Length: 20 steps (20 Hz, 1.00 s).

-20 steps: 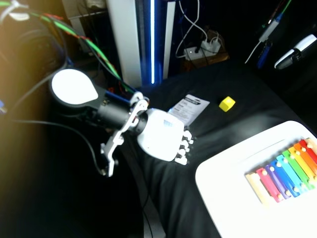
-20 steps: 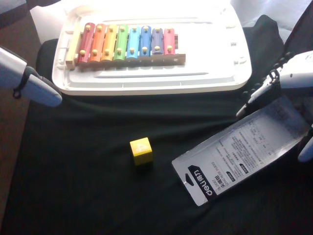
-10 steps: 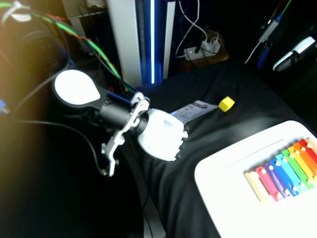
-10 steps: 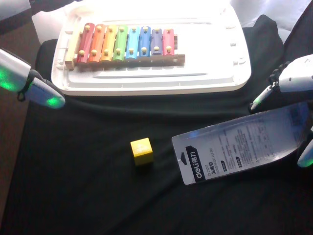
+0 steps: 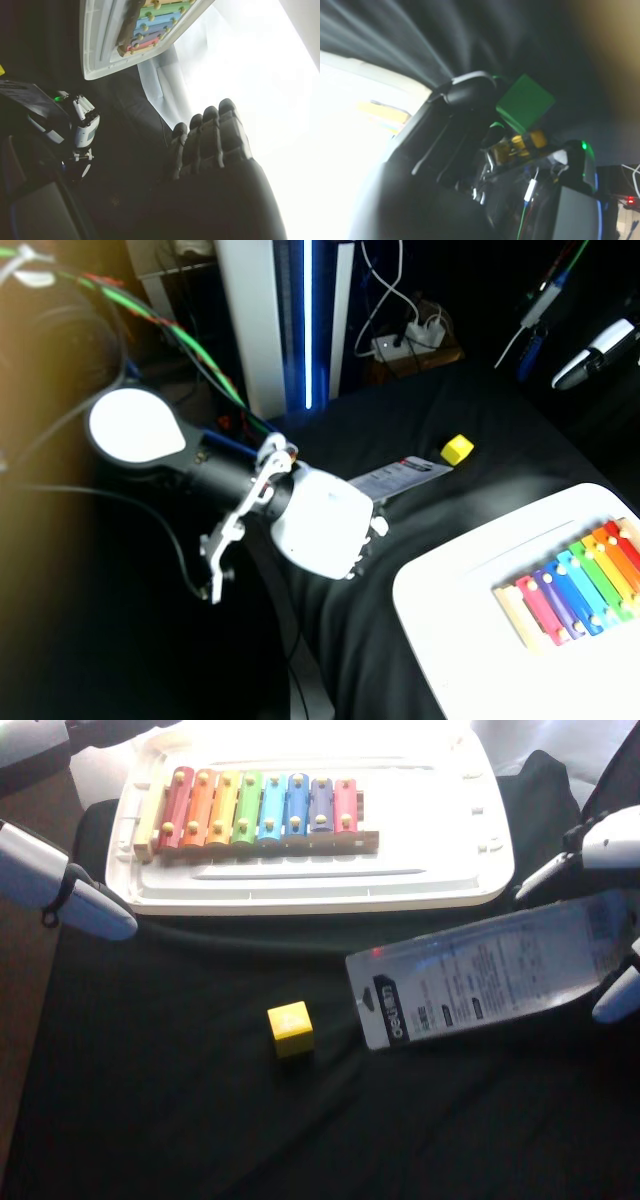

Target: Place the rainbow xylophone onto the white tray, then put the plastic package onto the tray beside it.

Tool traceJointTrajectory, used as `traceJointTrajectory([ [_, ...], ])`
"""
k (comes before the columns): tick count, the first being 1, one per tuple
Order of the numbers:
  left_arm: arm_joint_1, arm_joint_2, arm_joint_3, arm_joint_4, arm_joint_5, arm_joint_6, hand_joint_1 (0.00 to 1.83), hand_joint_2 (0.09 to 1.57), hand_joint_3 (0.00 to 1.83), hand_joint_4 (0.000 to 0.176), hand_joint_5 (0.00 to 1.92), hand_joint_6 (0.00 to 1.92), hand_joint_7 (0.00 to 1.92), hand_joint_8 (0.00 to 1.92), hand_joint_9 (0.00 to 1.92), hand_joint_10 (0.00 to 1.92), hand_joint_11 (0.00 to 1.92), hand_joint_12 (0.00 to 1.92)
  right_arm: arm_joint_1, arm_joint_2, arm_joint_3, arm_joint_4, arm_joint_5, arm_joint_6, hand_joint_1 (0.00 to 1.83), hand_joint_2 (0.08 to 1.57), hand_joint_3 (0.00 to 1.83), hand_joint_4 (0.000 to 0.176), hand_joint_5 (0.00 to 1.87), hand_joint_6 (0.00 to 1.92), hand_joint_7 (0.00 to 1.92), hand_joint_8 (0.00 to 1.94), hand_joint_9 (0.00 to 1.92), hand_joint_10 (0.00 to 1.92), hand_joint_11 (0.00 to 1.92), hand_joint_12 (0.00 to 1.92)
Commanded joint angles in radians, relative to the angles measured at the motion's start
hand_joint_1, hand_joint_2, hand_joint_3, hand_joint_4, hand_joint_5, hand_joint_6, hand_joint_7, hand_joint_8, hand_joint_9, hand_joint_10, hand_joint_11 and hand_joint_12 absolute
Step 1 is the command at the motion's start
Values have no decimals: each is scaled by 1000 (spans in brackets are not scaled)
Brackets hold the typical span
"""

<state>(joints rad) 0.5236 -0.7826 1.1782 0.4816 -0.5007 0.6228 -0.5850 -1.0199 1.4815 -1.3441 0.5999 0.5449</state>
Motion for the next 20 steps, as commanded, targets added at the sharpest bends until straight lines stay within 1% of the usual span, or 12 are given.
traceJointTrajectory([
  [1,-10,-2,6,-31,-93,1,800,633,7,106,0,0,0,0,0,0,0,0,10,7,9,75,29,2,1048,1306,0,0,644,1470,1325,397,1222,938,1041,1454],
  [3,-8,-2,6,-31,-92,1,772,630,4,115,0,0,0,0,0,0,0,0,10,8,26,130,44,-12,1069,1285,0,0,681,1416,1314,407,1218,940,1026,1469],
  [5,-7,-2,6,-32,-91,1,787,642,8,124,0,0,0,0,0,0,0,0,10,10,34,187,53,-41,1072,1277,0,0,693,1401,1300,623,1225,1178,1060,1588],
  [7,-7,-3,6,-32,-90,1,818,647,8,118,0,0,0,0,0,0,0,0,11,14,42,241,59,-72,1079,1271,0,0,708,1381,1308,740,1286,1162,1135,1594],
  [9,-3,-4,6,-34,-90,1,814,640,4,120,0,0,0,0,0,0,0,0,11,14,55,292,70,-93,1084,1258,0,0,729,1348,1257,567,1258,970,1113,1402],
  [10,0,-5,6,-34,-90,1,819,642,4,115,0,0,0,0,0,0,0,0,12,13,61,307,72,-102,1079,1262,0,0,719,1363,1255,432,1198,957,1058,1391],
  [12,1,-6,7,-34,-90,1,807,643,4,116,0,0,0,0,0,0,0,0,12,11,64,307,72,-103,1080,1259,0,0,726,1354,1252,398,1189,925,1067,1335],
  [14,1,-7,7,-36,-91,1,832,642,3,134,0,0,0,0,0,0,0,0,12,11,64,307,72,-103,1087,1250,2,0,740,1333,1284,338,1228,854,1098,1276],
  [15,1,-7,7,-36,-91,1,824,643,3,130,0,0,0,0,0,0,0,0,12,11,64,307,72,-103,1089,1247,0,0,749,1320,1335,300,1281,814,1119,1281],
  [16,1,-7,7,-37,-91,1,840,650,6,108,0,0,0,0,0,0,0,0,12,11,66,307,72,-103,1093,1239,1,0,760,1303,1375,255,1308,785,1132,1282],
  [17,2,-7,6,-37,-91,1,829,653,7,100,0,0,0,0,0,0,0,0,12,11,66,307,72,-103,1098,1231,0,0,774,1282,1406,251,1328,810,1147,1312],
  [20,5,-7,6,-38,-90,1,797,661,8,105,0,0,0,0,0,0,0,0,12,0,75,313,77,-103,1090,1243,0,0,755,1311,1413,272,1287,945,1133,1403],
])
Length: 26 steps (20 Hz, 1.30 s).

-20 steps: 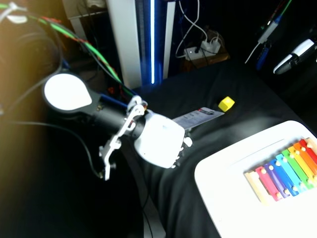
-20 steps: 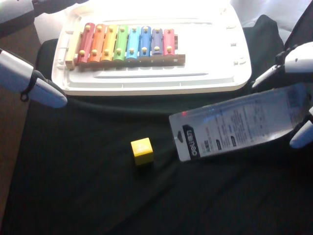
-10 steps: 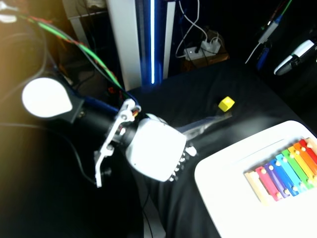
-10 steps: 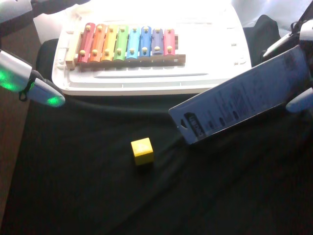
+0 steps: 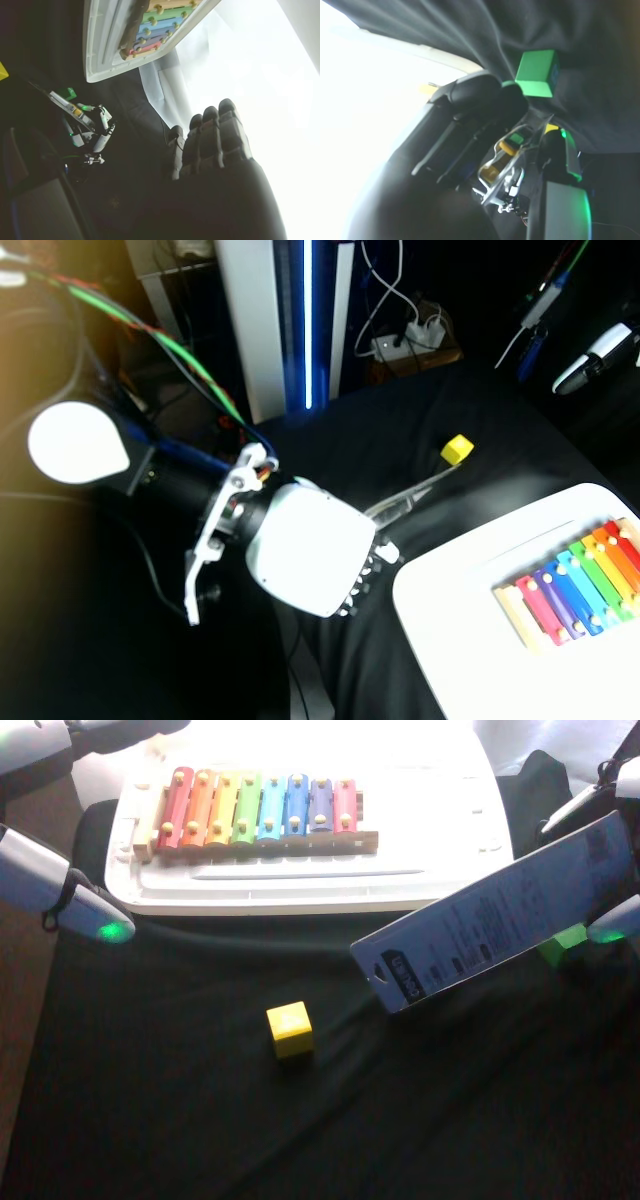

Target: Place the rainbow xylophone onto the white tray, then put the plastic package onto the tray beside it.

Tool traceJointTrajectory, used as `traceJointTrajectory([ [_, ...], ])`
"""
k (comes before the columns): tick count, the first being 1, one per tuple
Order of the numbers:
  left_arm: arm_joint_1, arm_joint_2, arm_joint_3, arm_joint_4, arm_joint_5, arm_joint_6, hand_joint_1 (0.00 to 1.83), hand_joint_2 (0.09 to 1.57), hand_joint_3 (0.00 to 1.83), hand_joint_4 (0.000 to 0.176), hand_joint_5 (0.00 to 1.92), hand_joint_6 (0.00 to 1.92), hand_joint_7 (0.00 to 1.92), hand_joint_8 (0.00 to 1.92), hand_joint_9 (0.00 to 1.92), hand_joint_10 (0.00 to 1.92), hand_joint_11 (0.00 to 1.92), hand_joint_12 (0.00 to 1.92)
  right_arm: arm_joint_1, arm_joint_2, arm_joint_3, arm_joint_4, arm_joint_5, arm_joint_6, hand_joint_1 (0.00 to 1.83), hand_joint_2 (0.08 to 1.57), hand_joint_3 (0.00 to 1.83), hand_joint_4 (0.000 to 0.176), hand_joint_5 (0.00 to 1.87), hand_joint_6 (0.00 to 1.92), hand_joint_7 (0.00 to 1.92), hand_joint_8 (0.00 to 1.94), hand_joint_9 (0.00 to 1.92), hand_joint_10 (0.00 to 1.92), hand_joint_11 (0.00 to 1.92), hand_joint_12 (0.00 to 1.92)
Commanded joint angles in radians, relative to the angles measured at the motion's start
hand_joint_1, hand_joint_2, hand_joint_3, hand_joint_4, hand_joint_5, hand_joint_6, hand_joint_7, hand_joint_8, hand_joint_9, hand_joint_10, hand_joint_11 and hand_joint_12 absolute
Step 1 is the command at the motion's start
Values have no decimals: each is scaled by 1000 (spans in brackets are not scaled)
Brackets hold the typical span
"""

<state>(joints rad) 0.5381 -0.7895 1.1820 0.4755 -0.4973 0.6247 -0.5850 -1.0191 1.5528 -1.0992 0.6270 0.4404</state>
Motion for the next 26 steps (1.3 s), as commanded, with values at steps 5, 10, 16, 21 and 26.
traceJointTrajectory([
  [5,2,-1,3,-38,-94,-1,784,674,10,77,0,0,0,0,0,0,0,0,12,-15,38,115,86,2,1085,1256,0,0,730,1347,1283,475,1193,1157,1090,1530],
  [10,11,-11,7,-38,-89,-1,768,669,6,41,0,0,0,0,0,0,0,0,22,-34,71,177,137,-1,1089,1246,0,0,752,1316,1166,557,1086,1186,1026,1528],
  [16,20,-19,11,-38,-89,-1,789,690,10,37,0,0,0,0,0,0,0,0,45,-40,83,189,139,-8,1100,1227,0,0,784,1267,1235,340,1122,961,1019,1432],
  [21,21,-20,12,-38,-87,-1,767,700,8,51,0,0,0,0,0,0,0,0,56,-54,99,190,139,-8,1109,1212,0,0,811,1227,1235,465,1099,1119,996,1493],
  [26,25,-25,14,-42,-87,-1,805,706,7,70,0,0,0,0,0,0,0,0,56,-60,104,189,139,-8,1101,1227,0,0,778,1275,1358,126,1298,747,1190,1241],
])
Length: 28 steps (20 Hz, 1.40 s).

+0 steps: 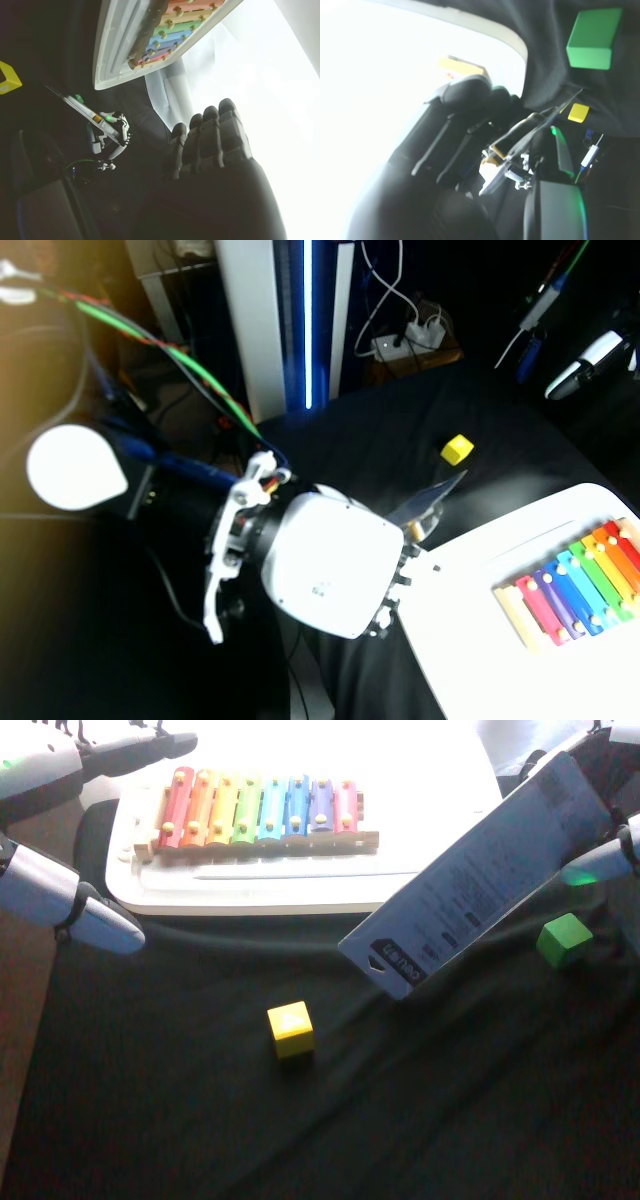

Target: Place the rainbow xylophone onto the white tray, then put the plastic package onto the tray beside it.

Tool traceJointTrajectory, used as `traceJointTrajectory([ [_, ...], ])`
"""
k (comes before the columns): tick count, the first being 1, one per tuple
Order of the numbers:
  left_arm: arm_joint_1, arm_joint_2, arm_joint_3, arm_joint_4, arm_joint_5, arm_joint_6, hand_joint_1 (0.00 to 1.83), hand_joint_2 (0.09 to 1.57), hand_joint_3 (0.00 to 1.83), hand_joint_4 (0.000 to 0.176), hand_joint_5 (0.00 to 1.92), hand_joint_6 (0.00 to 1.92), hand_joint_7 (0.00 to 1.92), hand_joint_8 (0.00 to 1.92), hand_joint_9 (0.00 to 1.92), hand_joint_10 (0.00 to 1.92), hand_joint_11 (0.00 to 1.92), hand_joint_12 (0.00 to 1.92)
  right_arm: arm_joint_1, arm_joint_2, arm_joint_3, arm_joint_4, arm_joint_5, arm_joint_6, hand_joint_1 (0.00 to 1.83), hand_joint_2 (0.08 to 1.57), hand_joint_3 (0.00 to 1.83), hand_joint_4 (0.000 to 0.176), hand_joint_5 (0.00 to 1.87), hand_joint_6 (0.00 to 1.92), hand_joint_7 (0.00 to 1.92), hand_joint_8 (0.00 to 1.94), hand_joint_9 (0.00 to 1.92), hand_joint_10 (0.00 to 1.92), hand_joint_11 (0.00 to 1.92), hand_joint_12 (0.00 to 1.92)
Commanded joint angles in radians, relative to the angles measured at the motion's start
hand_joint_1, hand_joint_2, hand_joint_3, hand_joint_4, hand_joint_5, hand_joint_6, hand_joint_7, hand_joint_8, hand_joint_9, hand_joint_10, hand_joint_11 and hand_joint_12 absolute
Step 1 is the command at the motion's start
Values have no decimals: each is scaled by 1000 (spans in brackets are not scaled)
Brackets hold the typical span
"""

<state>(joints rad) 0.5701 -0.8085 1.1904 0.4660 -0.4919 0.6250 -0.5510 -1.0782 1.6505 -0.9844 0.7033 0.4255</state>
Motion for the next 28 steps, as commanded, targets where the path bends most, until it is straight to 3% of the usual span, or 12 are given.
traceJointTrajectory([
  [1,-4,-5,5,-35,-93,-1,800,689,0,93,0,0,0,0,0,0,0,0,22,-4,6,73,65,7,1095,1240,1,0,750,1314,1357,37,1316,544,1179,1097],
  [2,-1,-5,6,-39,-94,-1,800,689,0,93,0,0,0,0,0,0,0,0,22,-4,6,73,68,7,1095,1240,1,0,750,1314,1357,37,1316,544,1179,1097],
  [3,3,-6,6,-44,-96,-1,789,700,3,79,0,0,0,0,0,0,0,0,22,-7,6,72,73,8,1239,1177,5,0,719,1188,1025,1069,1334,137,1209,710],
  [4,5,-6,7,-46,-97,-1,789,700,3,79,0,0,0,0,0,0,0,0,22,-8,6,70,74,8,1239,1177,5,0,719,1188,1025,1069,1334,137,1209,710],
  [6,6,-7,7,-48,-98,-1,791,692,0,76,0,0,0,0,0,0,0,0,22,-12,6,65,75,12,1265,1119,0,0,842,1041,1111,924,1334,31,1215,592],
  [7,8,-7,7,-51,-98,-1,794,697,1,50,0,0,0,0,0,0,0,0,22,-13,6,60,75,14,1375,1035,0,0,877,134,1142,747,1315,6,1191,633],
  [8,12,-7,7,-55,-100,-1,795,695,0,61,0,0,0,0,0,0,0,0,22,-15,6,53,75,17,1382,1024,0,0,901,40,1163,706,1308,2,1165,656],
  [13,20,-9,10,-67,-104,-1,815,692,0,67,0,0,0,0,0,0,0,0,22,-19,7,41,75,22,1385,1014,1,0,929,1,1188,660,1281,1,1167,596],
  [15,23,-9,10,-72,-105,-1,805,684,0,34,0,0,0,0,0,0,0,0,22,-18,7,35,75,27,1239,986,0,0,892,3,1066,114,1254,2,1012,886],
  [19,41,-9,12,-91,-116,-1,806,688,0,51,0,0,0,0,0,0,0,0,22,-20,6,27,75,32,1210,948,0,0,856,2,969,0,874,0,368,899],
  [21,47,-9,13,-98,-119,-1,814,695,1,51,0,0,0,0,0,0,0,0,22,-21,5,20,76,38,1216,887,0,0,761,4,920,3,523,17,2,388],
  [28,59,-14,17,-112,-125,-1,838,679,0,71,0,0,0,0,0,0,0,0,22,-25,4,4,79,48,1147,836,0,0,668,3,845,3,548,16,46,560],
])
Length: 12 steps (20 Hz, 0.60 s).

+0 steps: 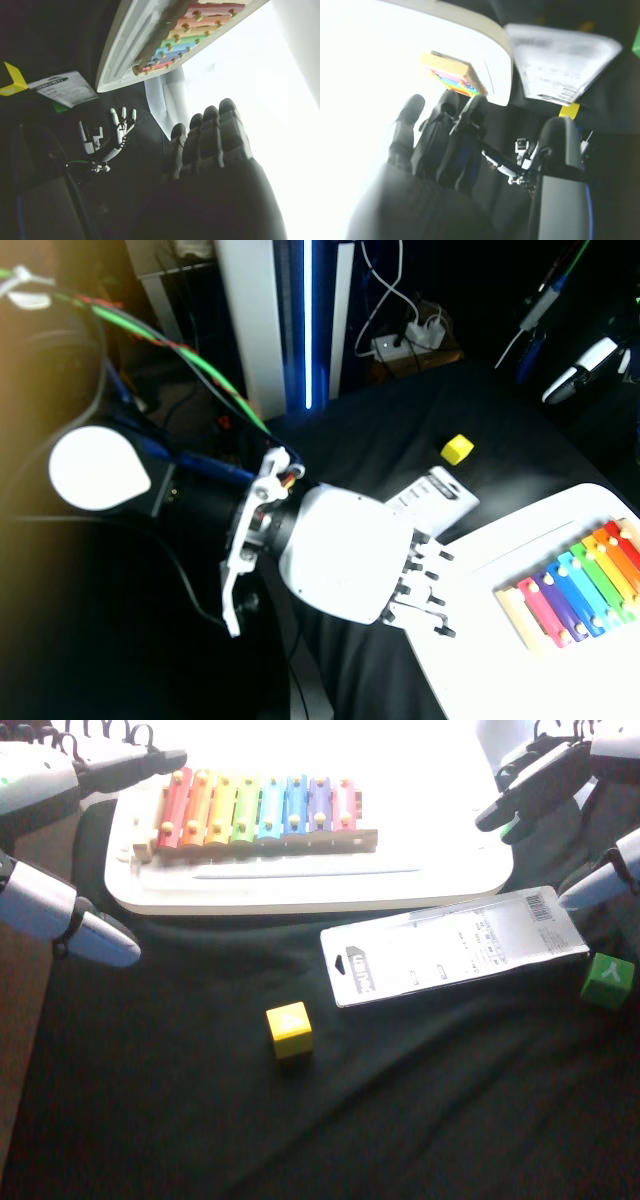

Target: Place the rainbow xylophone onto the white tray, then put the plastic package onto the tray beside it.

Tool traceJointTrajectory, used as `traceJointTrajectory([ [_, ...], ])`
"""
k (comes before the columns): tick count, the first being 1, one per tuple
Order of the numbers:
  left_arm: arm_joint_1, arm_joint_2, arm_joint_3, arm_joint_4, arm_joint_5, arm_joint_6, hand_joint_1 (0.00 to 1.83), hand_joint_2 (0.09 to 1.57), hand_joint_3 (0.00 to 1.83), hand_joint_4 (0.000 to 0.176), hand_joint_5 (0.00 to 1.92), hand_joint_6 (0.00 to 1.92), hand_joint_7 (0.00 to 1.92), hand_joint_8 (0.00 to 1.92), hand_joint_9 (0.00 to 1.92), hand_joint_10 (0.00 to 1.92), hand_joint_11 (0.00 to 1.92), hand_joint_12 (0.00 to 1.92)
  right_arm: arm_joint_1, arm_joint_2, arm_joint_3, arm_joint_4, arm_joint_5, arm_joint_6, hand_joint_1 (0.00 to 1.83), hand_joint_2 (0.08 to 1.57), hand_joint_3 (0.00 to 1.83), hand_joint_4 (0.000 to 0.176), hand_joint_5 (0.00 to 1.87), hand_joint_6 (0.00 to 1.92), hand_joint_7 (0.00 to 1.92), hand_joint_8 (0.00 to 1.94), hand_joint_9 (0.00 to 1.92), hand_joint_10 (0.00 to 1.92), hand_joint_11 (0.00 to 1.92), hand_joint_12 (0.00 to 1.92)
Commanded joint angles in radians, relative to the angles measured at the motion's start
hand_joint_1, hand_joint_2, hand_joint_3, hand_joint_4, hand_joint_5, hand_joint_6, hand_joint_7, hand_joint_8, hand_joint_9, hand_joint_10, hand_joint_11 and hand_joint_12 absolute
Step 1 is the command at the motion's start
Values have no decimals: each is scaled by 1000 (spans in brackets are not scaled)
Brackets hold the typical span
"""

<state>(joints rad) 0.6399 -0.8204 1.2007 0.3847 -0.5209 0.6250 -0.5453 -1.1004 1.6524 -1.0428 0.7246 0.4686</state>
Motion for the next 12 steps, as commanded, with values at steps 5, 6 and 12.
traceJointTrajectory([
  [5,-4,-5,7,-38,-100,-1,851,699,4,63,0,0,0,0,0,0,0,0,16,-29,-9,-65,69,66,1019,777,2,0,381,0,579,0,719,0,699,411],
  [6,0,-5,7,-42,-103,-1,855,696,2,79,0,0,0,0,0,0,0,0,16,-33,-18,-86,69,66,878,730,0,0,312,0,528,0,623,0,601,356],
  [12,15,-7,7,-56,-112,-1,875,683,0,76,0,0,0,0,0,0,0,0,15,-67,-19,-169,65,83,808,691,5,0,185,0,344,0,476,2,396,588],
])
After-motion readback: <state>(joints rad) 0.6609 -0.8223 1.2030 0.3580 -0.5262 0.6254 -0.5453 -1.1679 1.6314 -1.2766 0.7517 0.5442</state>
